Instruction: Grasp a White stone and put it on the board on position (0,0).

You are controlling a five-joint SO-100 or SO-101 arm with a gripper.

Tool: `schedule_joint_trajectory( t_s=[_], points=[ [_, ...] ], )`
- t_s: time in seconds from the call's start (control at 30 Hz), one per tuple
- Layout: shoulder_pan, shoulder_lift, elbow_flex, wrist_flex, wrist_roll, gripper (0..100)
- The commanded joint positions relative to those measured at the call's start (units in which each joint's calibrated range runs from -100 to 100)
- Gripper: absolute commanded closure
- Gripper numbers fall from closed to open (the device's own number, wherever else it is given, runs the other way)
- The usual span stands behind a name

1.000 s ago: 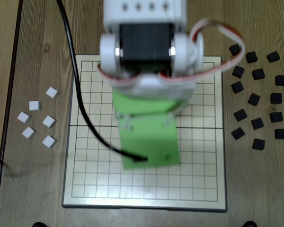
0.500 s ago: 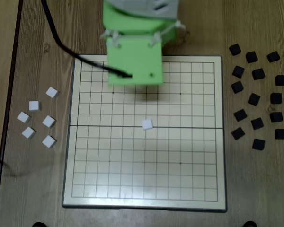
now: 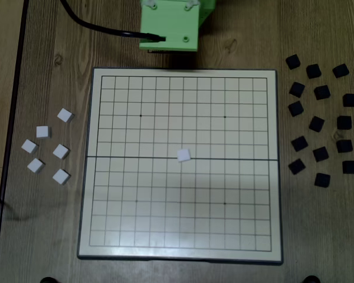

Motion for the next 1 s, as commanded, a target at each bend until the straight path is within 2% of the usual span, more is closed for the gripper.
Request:
schedule_joint_trajectory(
  t_s=[0.0,0.3,0.63,0.97],
  points=[
    [-0.46,-6.9,5.59,-1.47,0.05,93],
    [-0.19,-20.29,18.15,-0.4,2.0,94],
    [-0.83,-24.11,18.15,7.29,5.42,94],
    [-0.1,-24.87,18.15,10.27,6.84,94]
  ],
)
